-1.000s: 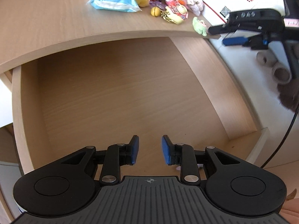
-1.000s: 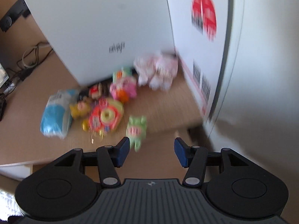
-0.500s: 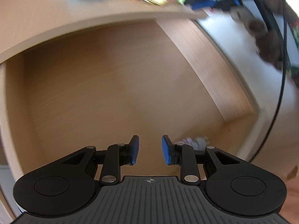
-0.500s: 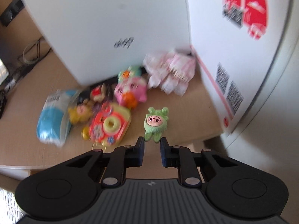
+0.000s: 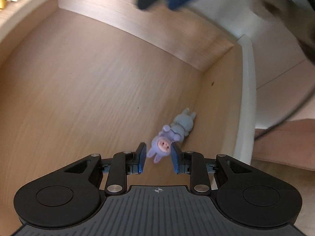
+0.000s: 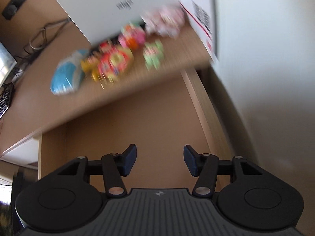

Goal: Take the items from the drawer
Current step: 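Reach into the drawer and grasp the lavender bunny figure with the left gripper, then grasp the grey plush figure with the right gripper while the left lifts the bunny, then place the bunny on the desktop with the left gripper while the right places the grey figure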

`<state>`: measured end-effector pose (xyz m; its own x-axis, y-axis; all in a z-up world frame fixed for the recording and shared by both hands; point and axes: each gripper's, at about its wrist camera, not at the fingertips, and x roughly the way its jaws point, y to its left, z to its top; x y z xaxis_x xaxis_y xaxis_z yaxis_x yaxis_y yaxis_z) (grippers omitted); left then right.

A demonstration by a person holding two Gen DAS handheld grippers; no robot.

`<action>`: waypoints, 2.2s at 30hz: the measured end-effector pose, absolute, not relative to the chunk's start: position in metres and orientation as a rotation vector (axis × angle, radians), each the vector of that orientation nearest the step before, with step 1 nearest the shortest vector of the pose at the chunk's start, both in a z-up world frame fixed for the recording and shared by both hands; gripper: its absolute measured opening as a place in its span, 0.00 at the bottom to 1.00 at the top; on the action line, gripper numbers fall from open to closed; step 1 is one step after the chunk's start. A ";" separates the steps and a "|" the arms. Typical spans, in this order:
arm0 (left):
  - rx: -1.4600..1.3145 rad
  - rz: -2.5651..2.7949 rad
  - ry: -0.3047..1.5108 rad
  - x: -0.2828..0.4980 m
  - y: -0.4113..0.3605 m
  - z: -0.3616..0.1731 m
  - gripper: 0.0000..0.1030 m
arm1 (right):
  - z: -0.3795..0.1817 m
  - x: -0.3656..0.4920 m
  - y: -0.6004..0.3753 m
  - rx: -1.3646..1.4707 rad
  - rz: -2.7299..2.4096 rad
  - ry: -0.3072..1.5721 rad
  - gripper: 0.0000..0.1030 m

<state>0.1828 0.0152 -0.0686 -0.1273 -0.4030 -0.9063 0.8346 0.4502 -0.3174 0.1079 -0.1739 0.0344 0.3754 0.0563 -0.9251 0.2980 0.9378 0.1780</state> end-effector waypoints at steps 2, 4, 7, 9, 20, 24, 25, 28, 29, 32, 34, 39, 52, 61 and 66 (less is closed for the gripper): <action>0.456 -1.174 1.349 0.188 0.007 -0.077 0.28 | 0.032 0.095 -0.179 0.366 -0.179 1.215 0.56; 0.452 -1.214 1.374 0.192 0.001 -0.081 0.31 | 0.027 0.087 -0.180 0.387 -0.193 1.240 0.58; 0.519 -1.205 1.376 0.194 -0.011 -0.088 0.31 | 0.025 0.077 -0.183 0.402 -0.205 1.251 0.61; 0.501 -1.208 1.418 0.195 -0.018 -0.097 0.30 | 0.023 0.072 -0.183 0.399 -0.215 1.251 0.64; 0.038 -0.929 1.614 0.204 0.021 -0.117 0.29 | 0.012 0.075 -0.180 0.430 -0.201 1.314 0.65; -0.129 -0.754 1.498 0.201 0.073 -0.094 0.28 | -0.006 0.085 -0.167 0.402 -0.190 1.381 0.65; -0.149 -0.719 1.466 0.199 0.087 -0.087 0.28 | -0.012 0.087 -0.165 0.401 -0.183 1.406 0.65; -0.169 -0.623 1.382 0.187 0.119 -0.067 0.28 | -0.035 0.094 -0.159 0.453 -0.158 1.501 0.65; -0.167 -0.589 1.359 0.182 0.127 -0.062 0.28 | -0.042 0.097 -0.156 0.459 -0.152 1.530 0.65; -0.169 -0.505 1.285 0.172 0.150 -0.048 0.28 | -0.062 0.105 -0.142 0.390 -0.152 1.622 0.65; -0.202 -0.483 1.244 0.166 0.162 -0.039 0.28 | -0.073 0.110 -0.134 0.326 -0.159 1.671 0.62; -0.292 -0.495 1.168 0.150 0.188 -0.020 0.28 | -0.094 0.119 -0.117 0.154 -0.189 1.762 0.58; -0.266 -0.450 1.061 0.165 0.191 0.006 0.29 | -0.052 0.118 -0.093 0.061 -0.093 1.614 0.35; -0.186 -0.231 0.724 0.263 0.182 0.058 0.29 | 0.013 0.122 -0.079 -0.018 -0.064 1.298 0.35; -0.148 -0.239 0.769 0.309 0.160 0.027 0.30 | 0.023 0.120 -0.080 0.044 -0.057 1.259 0.35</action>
<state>0.3087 0.1603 0.0270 0.6933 -0.2671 -0.6693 0.1593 0.9626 -0.2191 0.1202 -0.0802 0.0226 0.3053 -0.0187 -0.9521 0.0667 0.9978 0.0018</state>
